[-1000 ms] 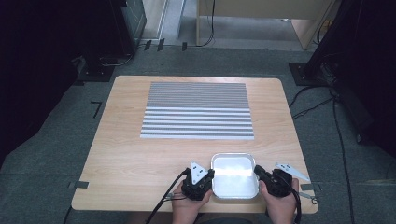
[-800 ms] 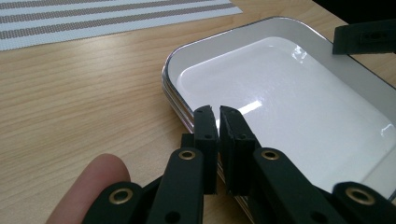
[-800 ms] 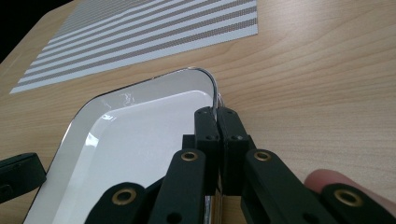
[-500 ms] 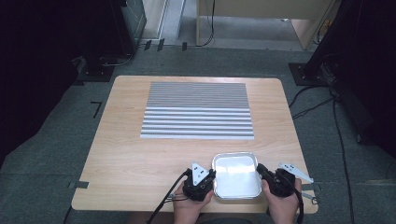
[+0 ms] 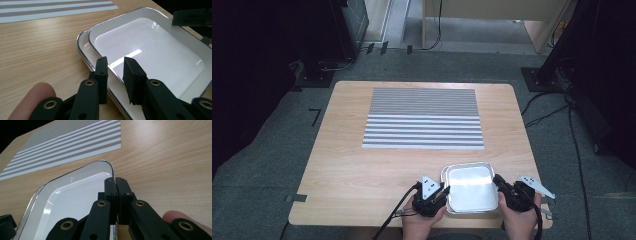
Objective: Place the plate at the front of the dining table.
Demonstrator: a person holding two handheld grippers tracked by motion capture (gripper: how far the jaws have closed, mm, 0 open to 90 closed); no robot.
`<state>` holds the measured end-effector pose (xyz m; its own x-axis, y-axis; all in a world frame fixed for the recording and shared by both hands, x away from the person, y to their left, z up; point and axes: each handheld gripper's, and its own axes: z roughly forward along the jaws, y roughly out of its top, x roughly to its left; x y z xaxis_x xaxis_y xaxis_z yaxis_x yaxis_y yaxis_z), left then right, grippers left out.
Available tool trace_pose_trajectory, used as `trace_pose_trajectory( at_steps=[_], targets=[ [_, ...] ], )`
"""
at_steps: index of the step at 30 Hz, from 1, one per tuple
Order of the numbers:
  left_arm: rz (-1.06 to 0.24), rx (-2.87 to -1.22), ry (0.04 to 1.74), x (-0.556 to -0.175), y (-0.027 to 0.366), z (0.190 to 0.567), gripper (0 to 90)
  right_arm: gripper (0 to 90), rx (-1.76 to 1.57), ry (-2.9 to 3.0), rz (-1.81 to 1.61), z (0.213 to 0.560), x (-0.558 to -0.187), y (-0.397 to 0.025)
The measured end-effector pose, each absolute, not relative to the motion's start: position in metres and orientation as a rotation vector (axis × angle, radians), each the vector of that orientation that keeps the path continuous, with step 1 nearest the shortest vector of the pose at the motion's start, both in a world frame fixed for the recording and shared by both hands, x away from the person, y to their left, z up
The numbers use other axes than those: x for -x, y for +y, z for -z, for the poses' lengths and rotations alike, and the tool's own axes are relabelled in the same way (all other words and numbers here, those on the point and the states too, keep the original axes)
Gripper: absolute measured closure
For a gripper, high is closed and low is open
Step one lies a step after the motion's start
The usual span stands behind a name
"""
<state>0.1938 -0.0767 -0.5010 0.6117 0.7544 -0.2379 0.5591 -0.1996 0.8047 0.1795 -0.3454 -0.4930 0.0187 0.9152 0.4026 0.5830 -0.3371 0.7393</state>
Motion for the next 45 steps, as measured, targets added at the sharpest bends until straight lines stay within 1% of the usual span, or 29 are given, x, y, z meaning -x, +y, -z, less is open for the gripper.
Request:
trace_pose_trajectory(
  at_steps=[5,7,9,18,21,22,25,29,36,45],
  targets=[
    [-0.249,-1.909,1.044,-0.193,-0.086,0.502,72.1,88.5,-1.906,1.551,-1.215,0.493,-0.180,-0.345],
    [-0.247,-1.908,1.049,-0.193,-0.086,0.503,70.6,81.5,-1.896,1.567,-1.209,0.493,-0.179,-0.344],
    [-0.250,-1.912,1.061,-0.194,-0.087,0.504,69.4,79.9,-1.899,1.561,-1.238,0.492,-0.177,-0.344],
    [-0.247,-1.905,1.071,-0.193,-0.090,0.505,66.6,81.2,-1.931,1.603,-1.179,0.496,-0.181,-0.346],
    [-0.250,-1.908,1.069,-0.193,-0.090,0.506,66.6,83.3,-1.941,1.618,-1.163,0.497,-0.182,-0.345],
    [-0.249,-1.908,1.071,-0.193,-0.090,0.506,66.7,87.6,-1.951,1.623,-1.155,0.497,-0.182,-0.343],
    [-0.278,-1.907,1.071,-0.192,-0.091,0.507,69.6,88.7,-1.982,1.589,-1.141,0.496,-0.183,-0.341],
    [-0.276,-1.889,1.075,-0.193,-0.091,0.506,69.5,89.0,-2.052,1.527,-1.193,0.499,-0.182,-0.345],
    [-0.260,-1.846,1.086,-0.193,-0.088,0.502,70.3,89.4,-2.072,1.481,-1.228,0.500,-0.178,-0.345],
    [-0.294,-1.798,1.084,-0.194,-0.080,0.491,77.9,89.3,-2.024,1.454,-1.278,0.491,-0.173,-0.340]
  ],
)
